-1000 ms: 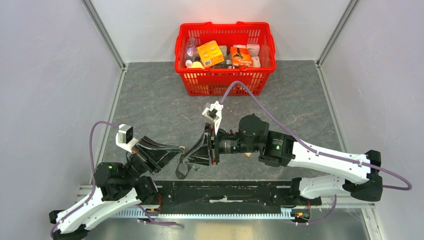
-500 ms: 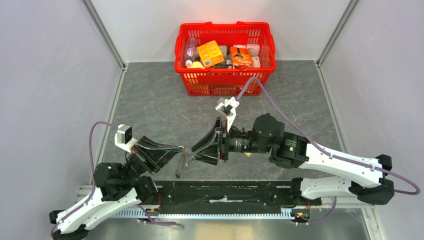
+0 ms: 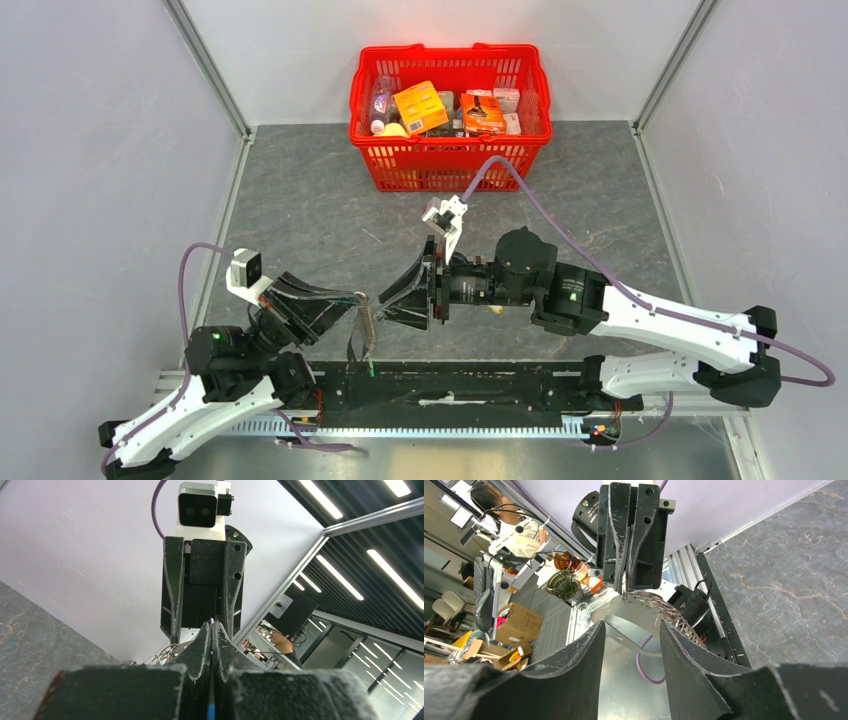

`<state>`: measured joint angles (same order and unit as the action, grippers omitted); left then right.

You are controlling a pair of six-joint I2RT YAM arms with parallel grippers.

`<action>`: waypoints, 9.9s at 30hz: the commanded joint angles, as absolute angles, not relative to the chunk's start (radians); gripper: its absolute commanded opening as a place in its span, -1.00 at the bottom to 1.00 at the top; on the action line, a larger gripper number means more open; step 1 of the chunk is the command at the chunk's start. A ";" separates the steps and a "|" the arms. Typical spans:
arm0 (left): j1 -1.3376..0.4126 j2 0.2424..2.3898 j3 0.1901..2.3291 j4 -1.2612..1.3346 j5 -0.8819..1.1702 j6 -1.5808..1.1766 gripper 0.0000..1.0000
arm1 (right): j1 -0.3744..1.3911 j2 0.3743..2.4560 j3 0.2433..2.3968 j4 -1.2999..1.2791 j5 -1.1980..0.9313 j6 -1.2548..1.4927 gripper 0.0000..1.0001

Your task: Put the keys on the keyring

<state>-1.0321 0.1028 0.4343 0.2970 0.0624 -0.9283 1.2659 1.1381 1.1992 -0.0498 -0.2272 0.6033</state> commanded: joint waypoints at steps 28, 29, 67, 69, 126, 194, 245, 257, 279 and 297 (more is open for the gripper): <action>-1.034 0.092 0.419 0.362 0.046 -0.954 -0.95 | 1.270 1.200 1.261 0.079 -0.255 0.645 -0.17; -1.035 0.091 0.419 0.363 0.046 -0.954 -0.96 | 1.270 1.200 1.261 0.081 -0.255 0.645 -0.18; -1.035 0.100 0.680 -0.149 0.177 -0.860 -0.06 | 1.270 1.219 1.595 -0.556 -0.319 0.503 -1.00; -1.035 0.111 0.718 -0.193 0.194 -0.845 -0.03 | 1.270 1.235 1.623 -0.603 -0.353 0.488 -1.00; -1.035 0.383 0.801 -0.273 0.626 -0.781 -0.61 | 1.260 1.590 1.986 -1.044 -0.743 0.304 -1.00; -1.034 0.115 0.356 0.455 0.238 -1.210 -0.96 | 1.259 1.242 1.709 -0.800 -0.454 -0.049 0.21; -1.035 0.153 0.397 0.279 0.226 -1.574 -0.95 | 1.491 1.147 1.378 -0.378 -0.215 -1.229 -0.34; -1.035 0.143 0.398 0.278 0.232 -1.577 -0.96 | 1.516 1.175 1.419 -0.439 -0.192 -1.261 -0.43; -1.034 0.145 0.420 0.182 0.218 -1.533 -0.29 | 1.542 1.196 1.479 -0.554 -0.202 -1.212 -1.00; -1.035 0.122 0.805 -0.441 0.067 -0.931 0.10 | 1.543 1.284 1.713 -0.822 -0.063 -0.717 -1.00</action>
<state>-1.0340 0.0792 0.7063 -0.3023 0.0875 -1.1633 1.5364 1.2335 1.5696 -0.7307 -0.1268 -0.9260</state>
